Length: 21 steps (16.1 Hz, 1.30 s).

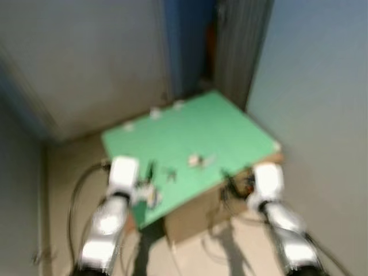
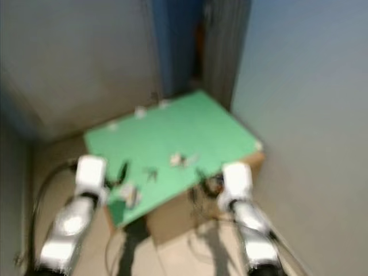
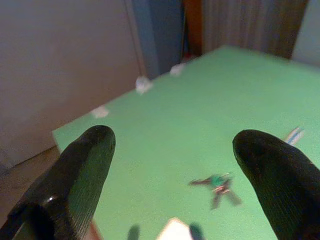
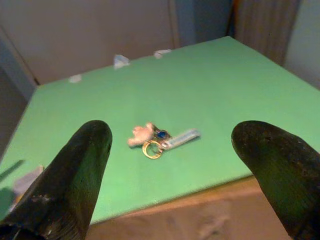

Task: Hang keys on a hook

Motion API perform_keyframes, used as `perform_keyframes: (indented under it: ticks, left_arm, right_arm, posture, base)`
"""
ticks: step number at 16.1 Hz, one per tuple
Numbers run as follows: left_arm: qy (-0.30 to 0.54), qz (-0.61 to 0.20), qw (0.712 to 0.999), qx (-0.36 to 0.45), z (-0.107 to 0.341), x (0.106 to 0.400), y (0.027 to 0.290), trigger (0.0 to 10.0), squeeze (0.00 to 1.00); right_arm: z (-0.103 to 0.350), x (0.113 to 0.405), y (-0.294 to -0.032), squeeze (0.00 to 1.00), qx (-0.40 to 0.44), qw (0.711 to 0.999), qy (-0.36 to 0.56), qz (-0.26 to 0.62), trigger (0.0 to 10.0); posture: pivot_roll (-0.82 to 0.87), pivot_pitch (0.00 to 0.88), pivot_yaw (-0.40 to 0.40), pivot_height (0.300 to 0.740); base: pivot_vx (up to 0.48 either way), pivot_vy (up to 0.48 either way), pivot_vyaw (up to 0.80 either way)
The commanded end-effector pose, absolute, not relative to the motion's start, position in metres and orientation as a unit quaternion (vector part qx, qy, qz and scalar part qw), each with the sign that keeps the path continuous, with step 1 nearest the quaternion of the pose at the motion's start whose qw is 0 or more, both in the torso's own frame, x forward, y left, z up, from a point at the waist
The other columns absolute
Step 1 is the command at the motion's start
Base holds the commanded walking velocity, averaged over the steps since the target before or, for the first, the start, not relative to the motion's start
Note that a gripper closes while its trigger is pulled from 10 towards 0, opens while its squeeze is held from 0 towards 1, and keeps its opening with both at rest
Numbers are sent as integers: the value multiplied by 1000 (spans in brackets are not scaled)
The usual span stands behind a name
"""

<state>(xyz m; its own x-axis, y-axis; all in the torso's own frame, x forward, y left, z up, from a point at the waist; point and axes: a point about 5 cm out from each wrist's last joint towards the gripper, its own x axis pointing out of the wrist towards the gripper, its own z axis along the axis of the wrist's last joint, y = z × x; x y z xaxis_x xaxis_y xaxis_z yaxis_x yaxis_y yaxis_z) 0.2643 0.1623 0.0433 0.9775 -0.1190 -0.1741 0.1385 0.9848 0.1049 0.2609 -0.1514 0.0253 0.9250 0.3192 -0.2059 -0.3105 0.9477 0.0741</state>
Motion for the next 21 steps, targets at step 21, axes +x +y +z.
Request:
perform_keyframes:
  ticks: [21]
  left_arm:
    - [190, -91, 976, 52, 2, 291, 112, 10000, 0]
  right_arm:
    - [56, 177, -223, 0, -38, 937, 217, 271, 10000]
  posture:
    - [-432, 220, 19, 717]
  base:
    - [23, 0, 0]
